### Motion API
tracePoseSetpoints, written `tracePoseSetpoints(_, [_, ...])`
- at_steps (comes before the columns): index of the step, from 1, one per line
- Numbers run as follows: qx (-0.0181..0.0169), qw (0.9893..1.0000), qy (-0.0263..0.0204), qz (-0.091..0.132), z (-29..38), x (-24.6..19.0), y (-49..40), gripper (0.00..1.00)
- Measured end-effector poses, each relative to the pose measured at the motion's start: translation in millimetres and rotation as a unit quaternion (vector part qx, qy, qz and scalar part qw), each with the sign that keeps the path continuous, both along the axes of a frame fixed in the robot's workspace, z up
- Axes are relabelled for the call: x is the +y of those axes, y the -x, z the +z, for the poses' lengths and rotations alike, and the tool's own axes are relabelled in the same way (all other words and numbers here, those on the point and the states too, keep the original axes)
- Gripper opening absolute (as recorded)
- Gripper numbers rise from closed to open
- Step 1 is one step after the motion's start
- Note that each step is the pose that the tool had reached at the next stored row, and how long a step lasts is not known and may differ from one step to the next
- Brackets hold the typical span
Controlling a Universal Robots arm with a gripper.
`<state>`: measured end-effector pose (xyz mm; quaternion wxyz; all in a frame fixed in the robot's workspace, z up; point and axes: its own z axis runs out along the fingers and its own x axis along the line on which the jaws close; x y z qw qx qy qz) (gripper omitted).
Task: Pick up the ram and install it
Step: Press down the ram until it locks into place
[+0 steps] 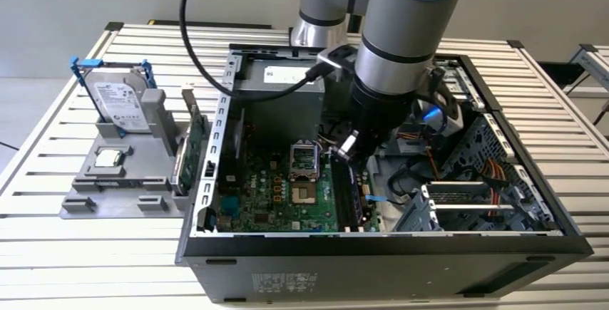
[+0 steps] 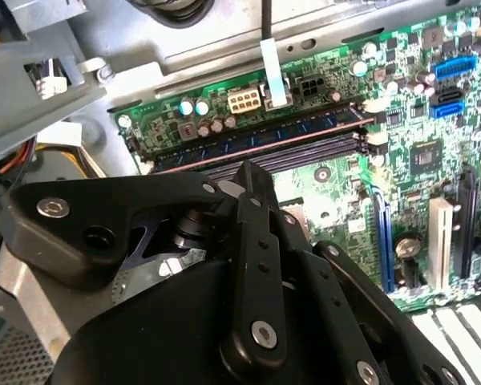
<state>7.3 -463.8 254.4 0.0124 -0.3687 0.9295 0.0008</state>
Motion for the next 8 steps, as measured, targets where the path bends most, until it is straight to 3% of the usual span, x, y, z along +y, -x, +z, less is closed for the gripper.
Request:
tracePoseSetpoints(5, [0.0, 0.9993, 0.0001, 0.037, -0.2, 0.2, 0.1, 0.0])
tracePoseSetpoints(8, [0.0, 0.9979, 0.0, 0.065, -0.8, 0.2, 0.0, 0.0])
